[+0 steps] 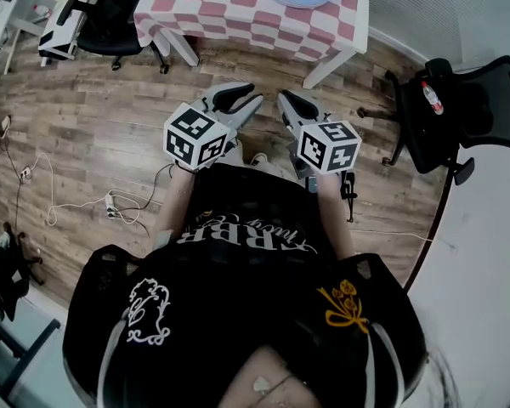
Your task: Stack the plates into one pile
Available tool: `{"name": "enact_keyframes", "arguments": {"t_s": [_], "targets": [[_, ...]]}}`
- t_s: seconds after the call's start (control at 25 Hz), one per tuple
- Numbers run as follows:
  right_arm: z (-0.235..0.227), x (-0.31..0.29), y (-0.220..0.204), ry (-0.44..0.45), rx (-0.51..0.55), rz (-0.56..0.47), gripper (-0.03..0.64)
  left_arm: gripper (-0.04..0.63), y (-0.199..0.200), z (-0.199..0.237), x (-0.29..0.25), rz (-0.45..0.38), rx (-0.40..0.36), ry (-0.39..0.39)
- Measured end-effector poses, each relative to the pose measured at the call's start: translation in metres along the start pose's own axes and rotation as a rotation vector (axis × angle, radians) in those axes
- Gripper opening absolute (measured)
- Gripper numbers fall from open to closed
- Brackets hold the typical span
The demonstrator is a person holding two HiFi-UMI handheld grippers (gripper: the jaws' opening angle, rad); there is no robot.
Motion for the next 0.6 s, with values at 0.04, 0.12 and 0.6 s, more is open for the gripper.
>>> {"name": "enact_keyframes", "arguments": {"t_s": [0.04,0.12,0.6], "targets": [[0.0,0.002,-0.001,0.002,0.001,0.0,0.026,0.107,-0.001,-0.003,0.0,0.001,-0.001,0.002],[-0.001,0.006,-0.004,0.004,0.005,0.0,0.026,0.107,-0.004,-0.007,-0.001,0.003,-0.002,0.006],[-0.006,0.017,0.001,0.024,0.041,-0.017,0.026,0.107,0.001,-0.02,-0.004,-0.011,-0.03,0.031]]}}
Point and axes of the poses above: the fingertips, and each gripper's own axes: x backward along the fingers, z to its left, y out of its top, the point moved 10 cm from there along x, backward along the fingers, and after that the axes turned 8 degrees about -y, right-handed, at the moved point
